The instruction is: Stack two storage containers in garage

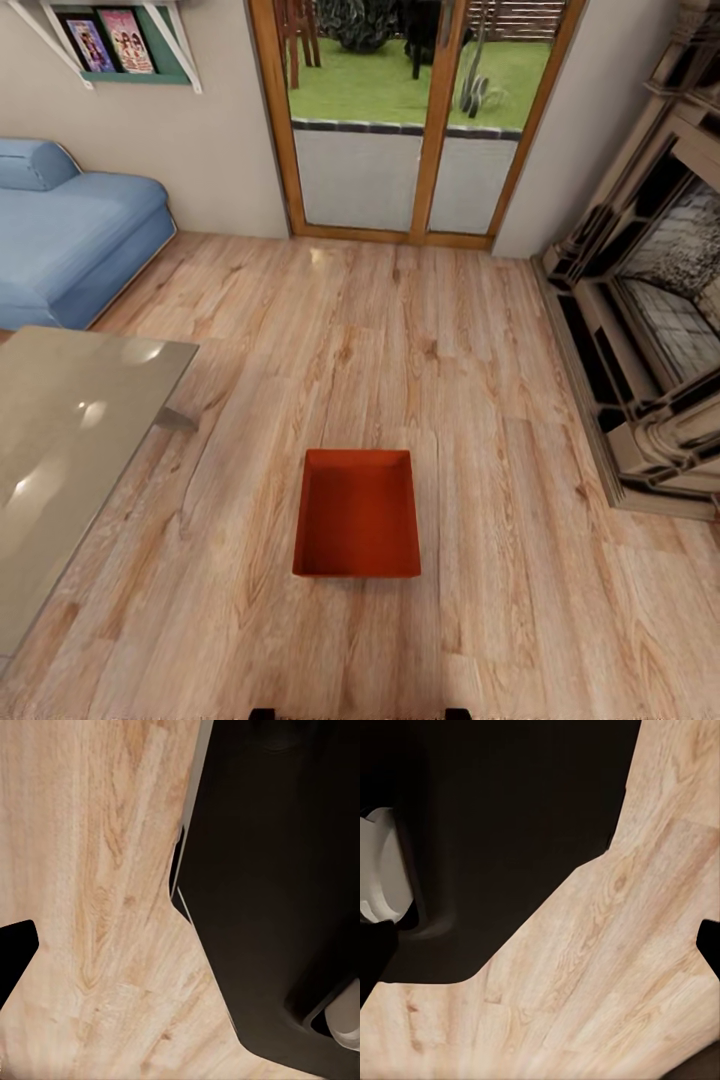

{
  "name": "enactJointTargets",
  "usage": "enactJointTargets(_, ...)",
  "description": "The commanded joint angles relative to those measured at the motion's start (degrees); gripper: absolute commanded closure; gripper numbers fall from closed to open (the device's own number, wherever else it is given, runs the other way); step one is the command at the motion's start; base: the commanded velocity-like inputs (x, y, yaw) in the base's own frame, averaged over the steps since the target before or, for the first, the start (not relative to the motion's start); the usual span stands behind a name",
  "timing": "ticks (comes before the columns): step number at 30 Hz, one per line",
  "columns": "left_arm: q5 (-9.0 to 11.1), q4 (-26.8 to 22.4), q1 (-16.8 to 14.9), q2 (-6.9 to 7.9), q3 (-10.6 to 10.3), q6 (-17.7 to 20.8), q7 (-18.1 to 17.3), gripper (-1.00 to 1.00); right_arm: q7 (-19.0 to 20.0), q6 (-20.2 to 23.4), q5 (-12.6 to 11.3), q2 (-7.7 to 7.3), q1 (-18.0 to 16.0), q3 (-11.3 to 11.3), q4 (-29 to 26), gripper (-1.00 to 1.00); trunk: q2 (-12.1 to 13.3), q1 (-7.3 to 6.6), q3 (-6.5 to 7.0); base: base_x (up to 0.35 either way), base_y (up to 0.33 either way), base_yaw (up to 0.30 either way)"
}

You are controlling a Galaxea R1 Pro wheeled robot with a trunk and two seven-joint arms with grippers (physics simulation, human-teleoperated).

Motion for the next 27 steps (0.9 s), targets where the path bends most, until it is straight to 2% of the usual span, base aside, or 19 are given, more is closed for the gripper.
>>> enactJointTargets(1, 0.4, 0.0, 0.0, -0.01, 0.0, -0.2, 0.1, -1.00, -0.1, -0.3, 0.1, 0.01, -0.1, 0.4, 0.2, -1.00, 0.0, 0.00, -0.13, 0.000, 0.000, 0.000)
enactJointTargets(27, 0.4, 0.0, 0.0, -0.01, 0.0, -0.2, 0.1, -1.00, -0.1, -0.3, 0.1, 0.01, -0.1, 0.4, 0.2, -1.00, 0.0, 0.00, -2.53, 0.000, 0.000, 0.000)
